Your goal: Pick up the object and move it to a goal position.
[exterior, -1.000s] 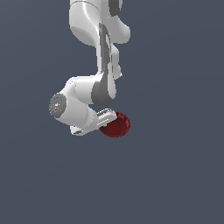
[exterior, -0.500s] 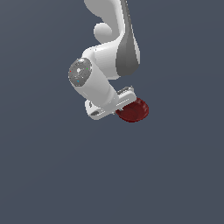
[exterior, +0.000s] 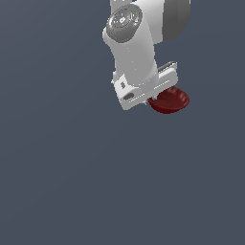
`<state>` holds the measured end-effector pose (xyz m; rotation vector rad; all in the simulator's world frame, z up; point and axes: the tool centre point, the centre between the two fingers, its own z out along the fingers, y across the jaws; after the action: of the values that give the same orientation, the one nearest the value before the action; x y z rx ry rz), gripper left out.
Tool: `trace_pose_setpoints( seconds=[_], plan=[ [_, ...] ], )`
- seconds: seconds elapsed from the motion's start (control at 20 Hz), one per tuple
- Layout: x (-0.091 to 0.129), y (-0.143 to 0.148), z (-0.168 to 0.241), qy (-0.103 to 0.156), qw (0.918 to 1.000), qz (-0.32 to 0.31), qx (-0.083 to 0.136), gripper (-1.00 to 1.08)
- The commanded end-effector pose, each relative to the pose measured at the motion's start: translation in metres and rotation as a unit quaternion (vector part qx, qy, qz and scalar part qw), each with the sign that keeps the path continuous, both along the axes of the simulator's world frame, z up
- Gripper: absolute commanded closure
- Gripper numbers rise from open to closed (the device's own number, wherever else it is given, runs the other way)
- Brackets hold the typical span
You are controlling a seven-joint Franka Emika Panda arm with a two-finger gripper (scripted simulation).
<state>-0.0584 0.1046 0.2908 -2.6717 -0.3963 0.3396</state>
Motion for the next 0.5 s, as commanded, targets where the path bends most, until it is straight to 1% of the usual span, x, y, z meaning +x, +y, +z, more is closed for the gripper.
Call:
trace_pose_setpoints(
  seconds=[0.0, 0.2, 0.45],
  plan=[
    [-0.006, 0.018, 0.021, -0.001, 1.0000, 0.000, 0.000, 1.08],
    [-0.014, 0.041, 0.048, -0.001, 1.0000, -0.001, 0.000, 1.08],
    [-0.019, 0.061, 0.070, -0.001, 1.0000, -0.001, 0.000, 1.08]
  ],
)
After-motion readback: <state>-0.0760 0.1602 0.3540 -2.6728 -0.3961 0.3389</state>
